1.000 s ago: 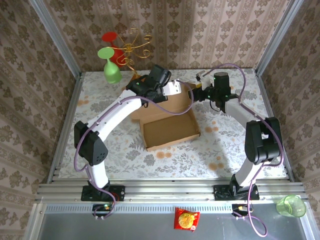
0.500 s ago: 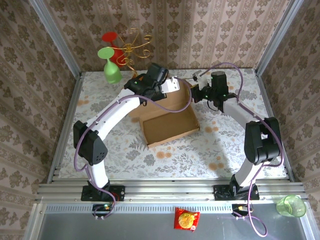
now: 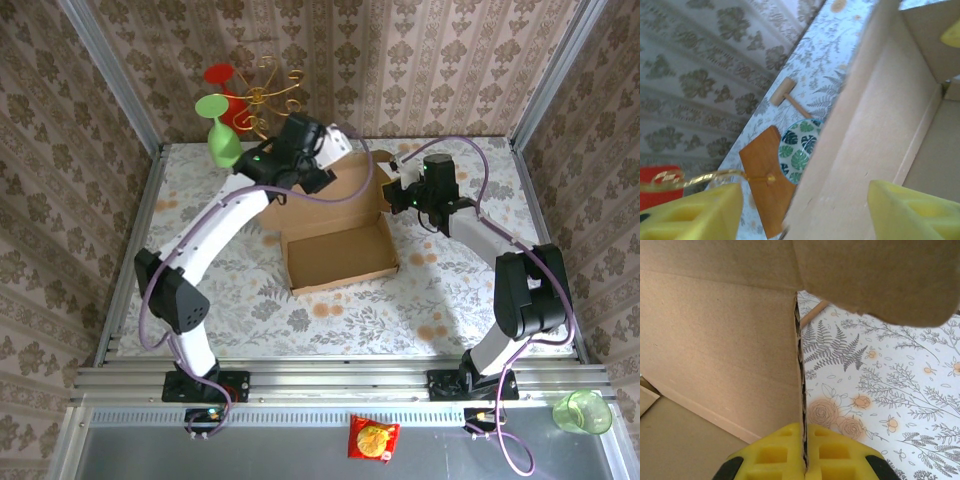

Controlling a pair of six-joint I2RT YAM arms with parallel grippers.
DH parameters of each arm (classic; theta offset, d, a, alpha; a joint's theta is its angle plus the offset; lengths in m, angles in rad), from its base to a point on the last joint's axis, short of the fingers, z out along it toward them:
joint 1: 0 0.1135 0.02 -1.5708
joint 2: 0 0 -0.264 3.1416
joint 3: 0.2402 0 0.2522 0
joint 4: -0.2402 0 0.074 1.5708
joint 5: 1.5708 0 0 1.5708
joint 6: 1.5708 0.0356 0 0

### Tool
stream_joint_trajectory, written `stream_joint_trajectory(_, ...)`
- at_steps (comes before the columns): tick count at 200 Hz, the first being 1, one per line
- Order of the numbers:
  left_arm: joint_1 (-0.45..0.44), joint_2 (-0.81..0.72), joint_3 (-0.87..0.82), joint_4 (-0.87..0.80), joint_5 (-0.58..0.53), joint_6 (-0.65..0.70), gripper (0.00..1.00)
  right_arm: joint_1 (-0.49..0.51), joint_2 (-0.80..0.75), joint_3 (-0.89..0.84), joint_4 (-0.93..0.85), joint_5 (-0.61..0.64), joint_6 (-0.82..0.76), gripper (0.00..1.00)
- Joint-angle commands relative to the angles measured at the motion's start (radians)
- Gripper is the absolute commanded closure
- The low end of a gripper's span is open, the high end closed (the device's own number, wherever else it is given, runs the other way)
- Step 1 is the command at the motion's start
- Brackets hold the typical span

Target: Fold the paper box

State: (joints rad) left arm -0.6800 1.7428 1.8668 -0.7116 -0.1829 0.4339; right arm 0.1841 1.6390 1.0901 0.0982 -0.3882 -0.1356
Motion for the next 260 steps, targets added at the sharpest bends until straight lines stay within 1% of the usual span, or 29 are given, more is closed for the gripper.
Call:
stream_joint_trajectory(1, 0.079, -0.185, -0.110, 0.010, 0.045, -0.181, 0.20, -0.001, -0.037, -0.009, 0.017, 0.019, -0.030, 1.00)
stream_joint_trajectory(11, 0.119, -0.269, -0.228, 0.073, 0.054, -0.199, 0.13, -0.003, -0.036, -0.008, 0.015, 0.018, -0.030, 1.00)
stream_joint_trajectory(15, 0.144, -0.297, -0.276, 0.099, 0.075, -0.211, 0.10, -0.004, -0.035, -0.008, 0.014, 0.017, -0.031, 1.00)
stream_joint_trajectory(21, 0.179, -0.347, -0.341, 0.134, 0.116, -0.233, 0.09, -0.003, -0.034, -0.008, 0.014, 0.017, -0.033, 1.00)
stream_joint_trajectory(28, 0.214, -0.394, -0.406, 0.168, 0.180, -0.271, 0.11, -0.005, -0.032, -0.007, 0.014, 0.016, -0.034, 1.00)
stream_joint_trajectory(30, 0.244, -0.406, -0.427, 0.181, 0.200, -0.282, 0.12, -0.005, -0.031, -0.006, 0.014, 0.015, -0.035, 1.00)
stream_joint_trajectory(36, 0.288, -0.435, -0.482, 0.209, 0.252, -0.309, 0.14, -0.005, -0.031, -0.006, 0.014, 0.013, -0.035, 1.00)
stream_joint_trajectory(51, 0.362, -0.489, -0.614, 0.261, 0.352, -0.355, 0.18, -0.006, -0.028, -0.004, 0.011, 0.005, -0.036, 1.00)
stream_joint_trajectory(76, 0.515, -0.495, -0.772, 0.313, 0.560, -0.414, 0.26, -0.009, -0.026, 0.001, 0.007, -0.014, -0.036, 1.00)
stream_joint_trajectory(91, 0.559, -0.491, -0.836, 0.376, 0.655, -0.402, 0.27, -0.009, -0.023, 0.004, 0.000, -0.021, -0.036, 1.00)
stream_joint_trajectory(102, 0.566, -0.483, -0.862, 0.421, 0.675, -0.386, 0.26, -0.009, -0.021, 0.004, -0.003, -0.024, -0.037, 1.00)
stream_joint_trajectory(123, 0.575, -0.440, -0.874, 0.476, 0.681, -0.375, 0.25, -0.010, -0.018, 0.002, -0.004, -0.029, -0.035, 1.00)
stream_joint_trajectory(152, 0.576, -0.382, -0.872, 0.550, 0.698, -0.390, 0.24, -0.011, -0.010, 0.006, -0.005, -0.034, -0.033, 1.00)
stream_joint_trajectory(169, 0.557, -0.346, -0.851, 0.566, 0.699, -0.398, 0.24, -0.011, -0.006, 0.008, -0.008, -0.037, -0.030, 1.00)
stream_joint_trajectory(213, 0.495, -0.271, -0.801, 0.553, 0.636, -0.395, 0.27, -0.011, 0.003, 0.009, -0.004, -0.040, -0.016, 1.00)
stream_joint_trajectory(245, 0.461, -0.245, -0.771, 0.545, 0.615, -0.399, 0.32, -0.009, 0.003, 0.006, 0.003, -0.038, -0.004, 1.00)
stream_joint_trajectory(256, 0.452, -0.237, -0.765, 0.542, 0.612, -0.408, 0.36, -0.009, 0.003, 0.005, 0.005, -0.038, -0.002, 1.00)
stream_joint_trajectory(260, 0.450, -0.234, -0.761, 0.541, 0.612, -0.413, 0.39, -0.009, 0.003, 0.004, 0.005, -0.035, 0.000, 1.00)
